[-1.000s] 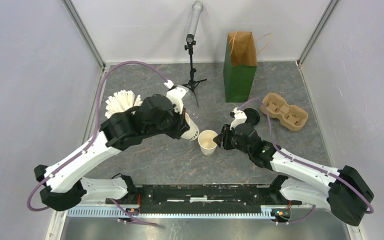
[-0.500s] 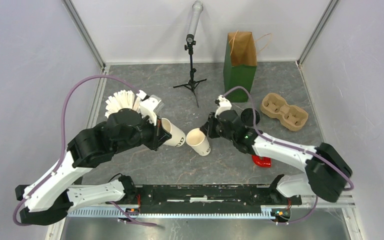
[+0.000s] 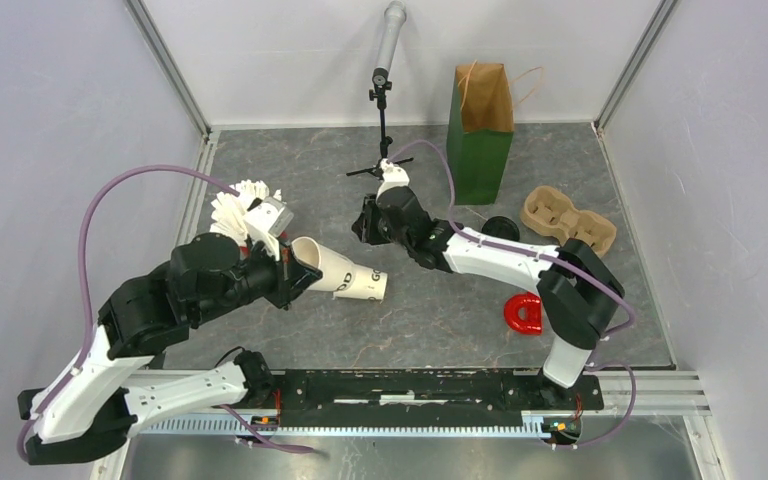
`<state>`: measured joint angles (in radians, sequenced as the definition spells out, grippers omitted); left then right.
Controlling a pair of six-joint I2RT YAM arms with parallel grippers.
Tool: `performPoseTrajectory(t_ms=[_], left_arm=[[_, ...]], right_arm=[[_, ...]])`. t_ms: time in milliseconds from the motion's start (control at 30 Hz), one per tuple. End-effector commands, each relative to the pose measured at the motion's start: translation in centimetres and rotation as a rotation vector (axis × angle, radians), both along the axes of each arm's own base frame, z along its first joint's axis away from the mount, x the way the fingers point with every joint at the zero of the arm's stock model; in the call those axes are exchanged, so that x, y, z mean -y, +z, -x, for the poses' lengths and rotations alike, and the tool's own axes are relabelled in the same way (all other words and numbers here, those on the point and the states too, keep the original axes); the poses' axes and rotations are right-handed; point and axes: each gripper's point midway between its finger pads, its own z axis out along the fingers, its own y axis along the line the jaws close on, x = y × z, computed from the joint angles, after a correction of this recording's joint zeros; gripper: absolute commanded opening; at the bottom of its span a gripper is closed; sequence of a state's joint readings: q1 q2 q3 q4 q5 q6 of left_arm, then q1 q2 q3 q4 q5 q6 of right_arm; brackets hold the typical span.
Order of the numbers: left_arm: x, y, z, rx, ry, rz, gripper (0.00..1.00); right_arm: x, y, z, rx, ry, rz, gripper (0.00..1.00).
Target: Pack the takeout coffee
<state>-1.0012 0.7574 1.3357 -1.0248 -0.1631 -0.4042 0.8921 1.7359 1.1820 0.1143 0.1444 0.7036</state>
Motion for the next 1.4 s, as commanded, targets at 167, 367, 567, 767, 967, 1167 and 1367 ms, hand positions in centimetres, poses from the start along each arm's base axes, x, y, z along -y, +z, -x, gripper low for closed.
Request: performPoseTrajectory(t_ms=[167, 367, 567, 767, 967, 1167, 1367], left_arm=[[-0.6, -1.1, -0.7, 0.008, 0.052, -0.016, 0.02], [3.7, -3.7, -0.6, -0.097, -0.071, -0.081, 0.02], [9.6, -8.8, -1.6, -0.214, -0.161, -0.104, 0.02], [13.0, -13.6, -4.0, -0.251, -0.146, -0.191, 0.02], [15.8, -17.2, -4.3, -0.294, -0.167, -0.218, 0.02], [17.5, -18.5, -4.0, -0.328, -0.187, -0.18, 0.06], [17.9, -15.8, -4.1, -0.283, -0.224, -0.157, 0.45]], right_arm=[[3.9, -1.0, 0.7, 0.047, -0.069, 0.253, 0.43], [12.4, 2.9, 1.0, 0.132, -0.232, 0.288, 0.59], [21.1, 6.9, 3.3, 0.231, -0.398, 0.213, 0.81], [25.5, 9.2, 6.0, 0.319, -0.476, 0.124, 0.9], [27.0, 10.5, 7.0, 0.361, -0.492, 0.109, 0.92], [26.9, 10.2, 7.0, 0.365, -0.473, 0.133, 0.92], [26.5, 10.2, 7.3, 0.377, -0.427, 0.146, 0.91]])
